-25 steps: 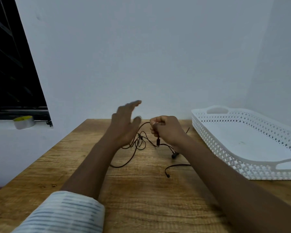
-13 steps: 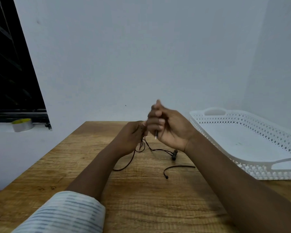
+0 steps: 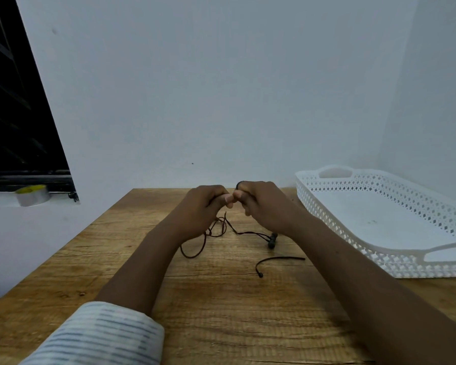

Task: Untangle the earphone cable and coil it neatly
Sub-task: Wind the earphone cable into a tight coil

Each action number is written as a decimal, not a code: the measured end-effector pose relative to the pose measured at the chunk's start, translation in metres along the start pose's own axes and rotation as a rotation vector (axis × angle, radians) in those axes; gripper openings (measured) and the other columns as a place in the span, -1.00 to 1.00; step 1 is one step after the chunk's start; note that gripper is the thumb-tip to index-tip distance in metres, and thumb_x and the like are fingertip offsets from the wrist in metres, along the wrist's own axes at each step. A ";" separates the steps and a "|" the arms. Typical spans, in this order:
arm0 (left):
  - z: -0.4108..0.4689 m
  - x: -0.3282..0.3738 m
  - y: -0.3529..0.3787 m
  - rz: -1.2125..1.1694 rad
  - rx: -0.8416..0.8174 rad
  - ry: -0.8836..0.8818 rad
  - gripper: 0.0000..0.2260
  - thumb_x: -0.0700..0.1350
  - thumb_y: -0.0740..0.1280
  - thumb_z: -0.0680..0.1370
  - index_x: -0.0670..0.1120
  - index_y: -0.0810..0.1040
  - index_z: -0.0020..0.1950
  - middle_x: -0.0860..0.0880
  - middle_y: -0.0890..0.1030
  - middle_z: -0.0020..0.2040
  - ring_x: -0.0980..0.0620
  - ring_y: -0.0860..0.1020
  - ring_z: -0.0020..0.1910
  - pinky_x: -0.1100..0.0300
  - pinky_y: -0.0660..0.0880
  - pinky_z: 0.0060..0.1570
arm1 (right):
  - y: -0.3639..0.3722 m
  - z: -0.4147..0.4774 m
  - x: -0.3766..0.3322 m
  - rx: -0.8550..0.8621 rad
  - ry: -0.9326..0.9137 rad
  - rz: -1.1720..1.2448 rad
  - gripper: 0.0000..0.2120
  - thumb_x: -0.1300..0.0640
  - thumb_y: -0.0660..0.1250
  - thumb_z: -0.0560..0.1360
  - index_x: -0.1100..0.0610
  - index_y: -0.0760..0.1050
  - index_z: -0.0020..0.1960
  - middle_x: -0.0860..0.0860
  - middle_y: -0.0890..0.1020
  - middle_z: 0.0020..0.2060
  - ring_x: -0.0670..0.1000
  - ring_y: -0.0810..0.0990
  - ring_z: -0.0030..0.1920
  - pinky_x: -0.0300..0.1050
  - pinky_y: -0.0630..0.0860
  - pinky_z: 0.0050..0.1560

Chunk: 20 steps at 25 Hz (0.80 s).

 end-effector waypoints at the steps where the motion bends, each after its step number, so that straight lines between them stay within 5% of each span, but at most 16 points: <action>1: 0.001 -0.001 -0.003 -0.002 0.019 0.007 -0.75 -0.01 0.21 0.65 -0.05 0.60 -0.13 -0.08 0.50 -0.35 0.03 0.39 -0.39 0.20 0.28 -0.38 | 0.002 -0.002 -0.003 -0.056 0.034 0.077 -0.65 0.07 0.08 0.67 -0.07 0.37 -0.29 -0.03 0.48 -0.41 -0.04 0.47 -0.39 0.01 0.53 -0.09; 5: 0.001 -0.013 -0.009 -0.007 0.064 0.018 -0.73 0.01 0.20 0.65 -0.06 0.60 -0.12 -0.21 0.60 -0.24 -0.14 0.46 -0.30 0.12 0.34 -0.29 | 0.012 -0.010 -0.007 -0.237 0.204 0.371 -0.64 0.03 0.05 0.68 0.08 0.44 -0.21 -0.04 0.29 -0.45 -0.13 0.21 -0.52 -0.23 0.20 -0.44; 8: -0.002 -0.012 -0.006 -0.140 0.062 0.004 -0.69 -0.05 0.15 0.67 0.09 0.59 -0.19 -0.02 0.51 -0.37 0.11 0.35 -0.41 0.22 0.30 -0.34 | 0.020 -0.011 -0.013 -0.320 0.320 0.952 -0.64 -0.01 0.03 0.69 0.09 0.36 -0.22 -0.07 0.18 -0.47 -0.09 0.04 -0.47 -0.24 0.01 -0.51; 10: -0.002 -0.004 0.000 -0.206 0.039 -0.012 -0.63 -0.12 0.13 0.69 0.11 0.54 -0.26 0.06 0.46 -0.39 0.11 0.38 -0.39 0.22 0.34 -0.33 | 0.020 -0.009 -0.020 -0.305 0.352 1.294 -0.63 -0.06 0.03 0.68 0.09 0.34 -0.22 -0.10 0.17 -0.50 -0.09 -0.01 -0.48 -0.28 -0.01 -0.56; 13: -0.003 0.008 0.019 -0.228 -0.094 -0.021 -0.71 -0.16 0.10 0.69 -0.20 0.53 -0.12 -0.01 0.48 -0.35 0.07 0.44 -0.35 0.12 0.41 -0.27 | 0.010 -0.001 -0.030 -0.195 0.309 1.681 -0.62 -0.10 0.06 0.66 0.10 0.36 -0.22 -0.09 0.22 -0.51 -0.14 0.08 -0.55 -0.33 0.09 -0.61; 15: -0.006 0.012 0.033 -0.249 -0.208 -0.062 -0.72 -0.15 0.10 0.69 -0.10 0.56 -0.08 0.02 0.45 -0.36 0.15 0.42 -0.39 0.26 0.40 -0.29 | -0.002 0.006 -0.029 -0.032 0.243 1.835 -0.64 -0.07 0.06 0.67 0.10 0.37 -0.20 -0.08 0.28 -0.50 -0.14 0.19 -0.55 -0.32 0.21 -0.59; 18: -0.011 0.013 0.045 -0.248 -0.333 -0.092 -0.75 -0.10 0.09 0.70 -0.06 0.57 0.07 0.02 0.43 -0.34 0.17 0.39 -0.41 0.35 0.39 -0.36 | -0.020 0.010 -0.016 0.248 0.109 1.612 -0.68 0.03 0.04 0.69 0.12 0.38 -0.17 -0.04 0.42 -0.44 -0.10 0.34 -0.47 -0.27 0.38 -0.41; 20: -0.013 0.012 0.049 -0.211 -0.385 -0.100 -0.74 -0.10 0.09 0.70 -0.08 0.57 0.16 0.00 0.44 -0.31 0.16 0.40 -0.39 0.35 0.40 -0.36 | -0.036 0.005 -0.009 0.401 -0.021 0.941 -0.69 0.15 0.05 0.69 0.17 0.40 -0.18 0.00 0.52 -0.37 -0.08 0.46 -0.37 -0.27 0.45 -0.24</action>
Point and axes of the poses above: each hand's wrist, its own z-axis towards the middle knuckle, its own y-axis out of the palm, x = y × z, the point moved 8 cm from there along z, towards the middle knuckle
